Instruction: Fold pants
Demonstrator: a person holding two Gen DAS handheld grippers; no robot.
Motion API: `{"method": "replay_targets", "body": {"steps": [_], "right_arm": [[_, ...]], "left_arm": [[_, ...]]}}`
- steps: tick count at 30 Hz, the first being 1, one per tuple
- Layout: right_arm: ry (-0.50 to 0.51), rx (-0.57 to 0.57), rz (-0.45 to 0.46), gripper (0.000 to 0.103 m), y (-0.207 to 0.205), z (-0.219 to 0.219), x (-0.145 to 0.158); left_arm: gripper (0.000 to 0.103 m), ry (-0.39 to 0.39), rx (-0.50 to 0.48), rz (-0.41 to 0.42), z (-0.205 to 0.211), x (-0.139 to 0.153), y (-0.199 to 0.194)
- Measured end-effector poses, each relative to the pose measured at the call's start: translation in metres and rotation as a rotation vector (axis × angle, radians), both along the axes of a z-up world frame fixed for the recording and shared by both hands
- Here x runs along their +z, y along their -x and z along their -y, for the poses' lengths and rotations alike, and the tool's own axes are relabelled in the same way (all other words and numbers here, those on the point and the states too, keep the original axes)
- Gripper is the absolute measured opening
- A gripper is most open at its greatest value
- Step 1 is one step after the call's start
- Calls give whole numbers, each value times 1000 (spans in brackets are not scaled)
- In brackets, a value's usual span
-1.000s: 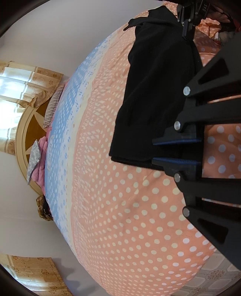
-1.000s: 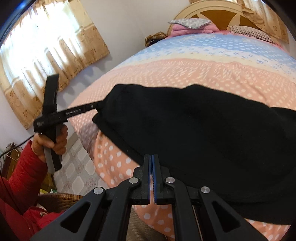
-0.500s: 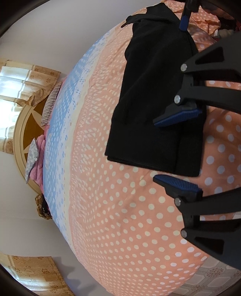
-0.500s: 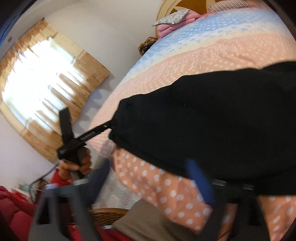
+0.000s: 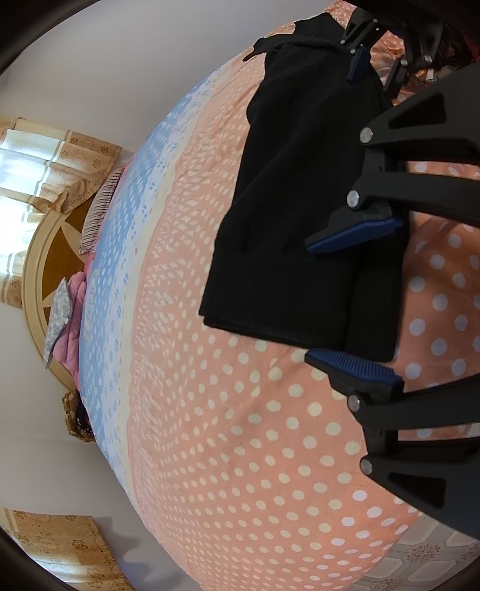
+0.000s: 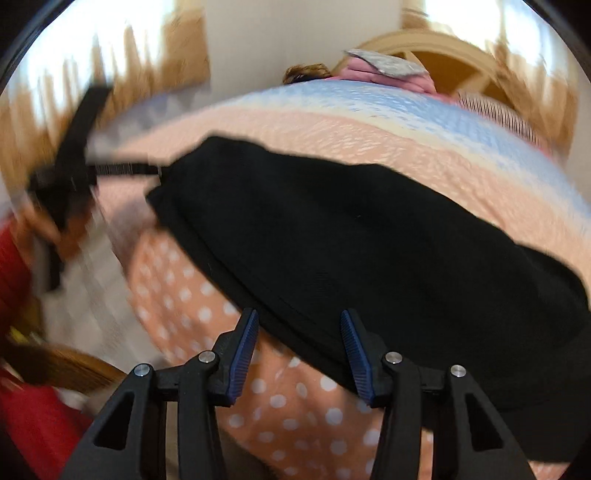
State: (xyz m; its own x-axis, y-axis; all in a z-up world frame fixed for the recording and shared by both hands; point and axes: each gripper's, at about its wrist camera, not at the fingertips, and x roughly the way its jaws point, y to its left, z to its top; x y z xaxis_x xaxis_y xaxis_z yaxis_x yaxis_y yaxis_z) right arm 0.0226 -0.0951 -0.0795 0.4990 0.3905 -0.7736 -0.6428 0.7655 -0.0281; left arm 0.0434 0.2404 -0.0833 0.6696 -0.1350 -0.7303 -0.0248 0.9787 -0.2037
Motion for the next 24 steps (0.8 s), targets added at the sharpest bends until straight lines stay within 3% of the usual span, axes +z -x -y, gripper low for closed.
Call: {"method": "replay_targets", "body": {"steps": [3, 10, 12, 14, 15, 18, 24], "right_arm": [[85, 38, 70, 49, 2, -10, -6], [156, 74, 138, 49, 7, -13, -6], [185, 52, 158, 42, 1, -17, -12], [165, 23, 176, 18, -3, -16, -7], [122, 12, 164, 11, -6, -11, -2], [42, -11, 113, 8, -16, -7, 5], [-24, -5, 56, 8, -14, -8, 6]], "left_arm": [[56, 18, 16, -8, -4, -2, -1], [57, 20, 36, 15, -14, 5, 0], [56, 28, 19, 14, -11, 3, -1], [48, 34, 5, 2, -8, -2, -4], [35, 28, 2, -4, -5, -4, -5], [23, 5, -11, 19, -2, 2, -3], [23, -5, -19, 60, -3, 20, -1]]}}
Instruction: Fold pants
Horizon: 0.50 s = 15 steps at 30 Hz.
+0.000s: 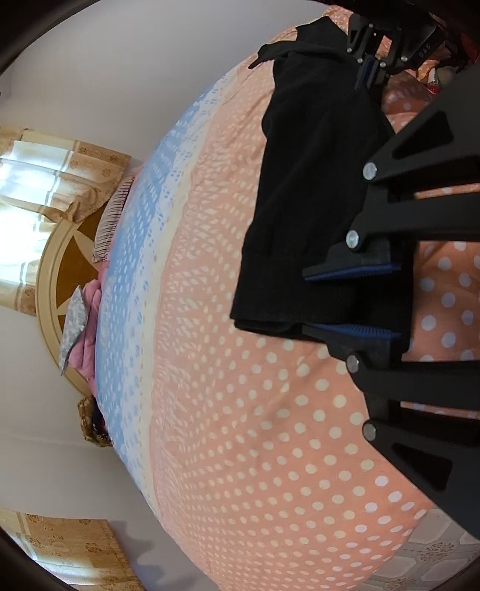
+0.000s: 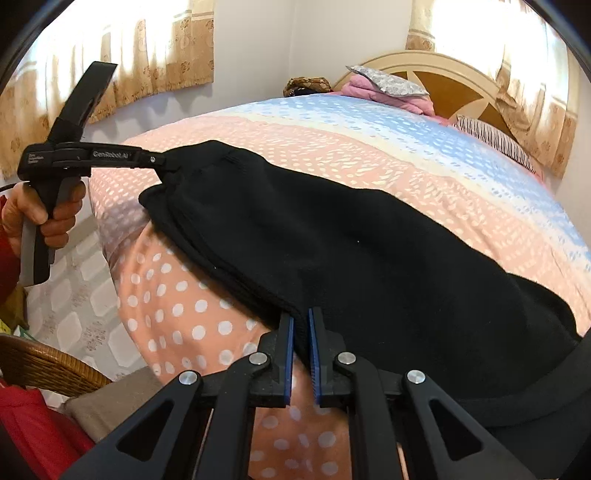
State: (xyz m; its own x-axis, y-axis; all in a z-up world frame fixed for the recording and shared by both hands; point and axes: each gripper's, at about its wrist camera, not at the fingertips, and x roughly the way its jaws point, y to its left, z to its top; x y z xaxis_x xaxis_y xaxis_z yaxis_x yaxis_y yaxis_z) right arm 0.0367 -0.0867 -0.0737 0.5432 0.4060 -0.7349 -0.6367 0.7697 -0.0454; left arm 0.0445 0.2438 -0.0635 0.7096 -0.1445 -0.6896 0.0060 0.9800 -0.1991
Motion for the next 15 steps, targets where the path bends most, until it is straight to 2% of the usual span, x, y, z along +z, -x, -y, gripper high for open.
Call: {"method": "replay_targets", "body": {"steps": [6, 9, 11, 12, 15], "right_arm": [[-86, -6, -67, 12, 5, 10, -1], [-187, 24, -81, 25, 9, 21, 9], [-237, 40, -106, 50, 9, 22, 13], [-246, 45, -104, 55, 10, 21, 14], [-198, 41, -51, 57, 11, 14, 14]], "left_arm": [[21, 21, 14, -13, -3, 0, 3], [21, 60, 25, 4, -10, 9, 9], [20, 66, 24, 8, -12, 13, 12], [19, 57, 26, 7, -12, 14, 12], [12, 48, 36, -4, -14, 11, 13]]}}
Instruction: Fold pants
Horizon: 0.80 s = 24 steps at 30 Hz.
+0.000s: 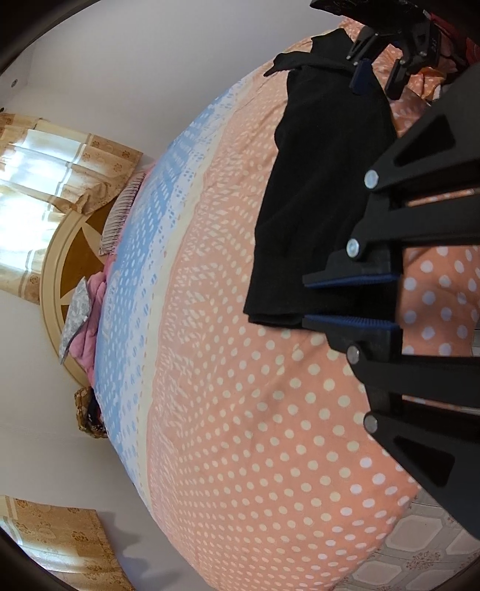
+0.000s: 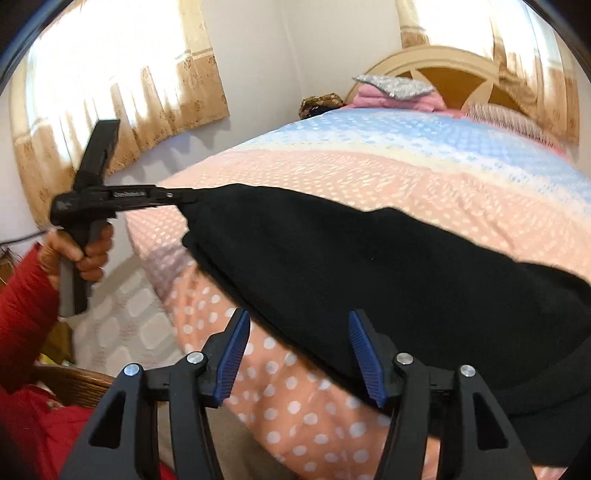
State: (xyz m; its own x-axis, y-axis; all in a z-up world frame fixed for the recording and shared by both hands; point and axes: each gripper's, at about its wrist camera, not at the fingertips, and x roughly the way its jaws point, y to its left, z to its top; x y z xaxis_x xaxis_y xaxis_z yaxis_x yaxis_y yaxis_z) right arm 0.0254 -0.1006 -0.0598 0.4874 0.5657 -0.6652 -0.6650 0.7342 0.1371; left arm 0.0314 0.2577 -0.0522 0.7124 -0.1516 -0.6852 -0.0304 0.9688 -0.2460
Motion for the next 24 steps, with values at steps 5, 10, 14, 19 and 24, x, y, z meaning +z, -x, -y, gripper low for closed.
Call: {"method": "replay_targets", "body": {"steps": [5, 10, 14, 19, 24], "right_arm": [[83, 16, 43, 50, 1, -15, -11], [148, 85, -40, 50, 1, -22, -32], [100, 154, -88, 50, -1, -18, -15], [-82, 18, -80, 50, -64, 25, 28], [-113, -56, -149, 50, -138, 35, 16]], "left_arm": [[12, -65, 26, -66, 1, -16, -4], [12, -119, 24, -25, 10, -6, -3], [14, -182, -30, 68, 44, 16, -14], [17, -136, -65, 56, 73, 2, -42], [17, -203, -80, -7, 97, -34, -32]]}}
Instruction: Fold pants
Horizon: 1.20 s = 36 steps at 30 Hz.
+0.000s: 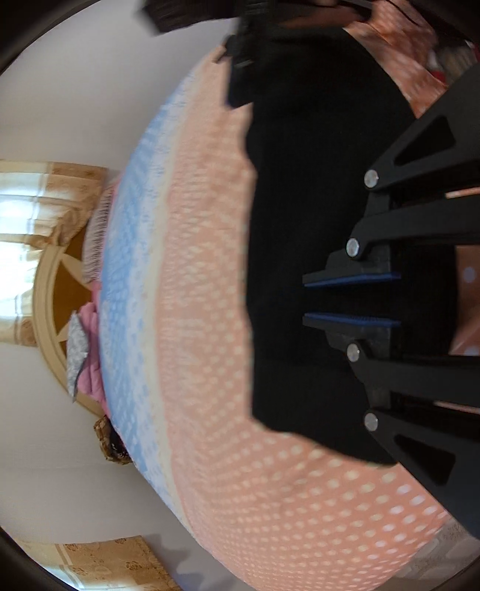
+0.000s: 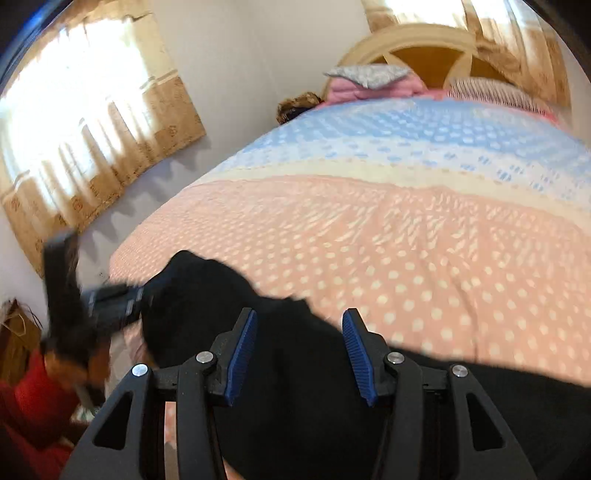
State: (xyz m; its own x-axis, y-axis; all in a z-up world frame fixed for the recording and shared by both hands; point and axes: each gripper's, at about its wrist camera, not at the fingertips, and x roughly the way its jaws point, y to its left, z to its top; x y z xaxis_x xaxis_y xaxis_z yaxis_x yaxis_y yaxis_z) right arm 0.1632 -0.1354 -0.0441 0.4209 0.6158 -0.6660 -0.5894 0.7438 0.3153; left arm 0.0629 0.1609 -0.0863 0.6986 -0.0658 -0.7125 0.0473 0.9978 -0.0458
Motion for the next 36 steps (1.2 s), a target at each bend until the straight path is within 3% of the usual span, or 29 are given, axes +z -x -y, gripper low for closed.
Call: {"method": "replay_targets", "body": {"steps": [2, 5, 9, 14, 16, 19, 21, 26, 28, 30, 32, 34, 36], "right_arm": [[8, 18, -46, 50, -14, -7, -13], [32, 72, -152, 51, -19, -18, -34], [25, 114, -143, 51, 7, -17, -32], [57, 147, -161, 51, 11, -19, -47], [18, 145, -196, 53, 2, -21, -49], [-74, 171, -299, 65, -15, -32, -48], [-118, 211, -359, 66, -22, -46, -54], [-144, 175, -341, 66, -41, -57, -55], [-263, 134, -417, 65, -67, -37, -54], [-405, 84, -557, 63, -94, -9, -64], [-548, 77, -716, 50, -114, 12, -82], [-597, 61, -832, 35, -126, 27, -98], [-570, 90, -861, 32, -129, 31, -100]], "left_arm": [[17, -9, 21, -31, 0, -16, 10], [18, -20, 32, 13, 1, -15, 26], [18, 7, 58, 12, -2, -16, 28], [18, -25, 54, 26, 3, -18, 26], [18, -12, 60, 24, 2, -18, 25], [18, 0, 63, 20, 2, -18, 24], [18, -8, 62, 21, 3, -18, 23], [19, -31, 50, 20, 3, -19, 22], [19, -18, 44, 16, 0, -19, 21], [19, -9, 40, 19, -1, -20, 20], [19, -10, 34, 24, -2, -21, 20], [19, -14, 33, 23, -1, -21, 21], [20, -9, 37, 21, -1, -21, 21]]}}
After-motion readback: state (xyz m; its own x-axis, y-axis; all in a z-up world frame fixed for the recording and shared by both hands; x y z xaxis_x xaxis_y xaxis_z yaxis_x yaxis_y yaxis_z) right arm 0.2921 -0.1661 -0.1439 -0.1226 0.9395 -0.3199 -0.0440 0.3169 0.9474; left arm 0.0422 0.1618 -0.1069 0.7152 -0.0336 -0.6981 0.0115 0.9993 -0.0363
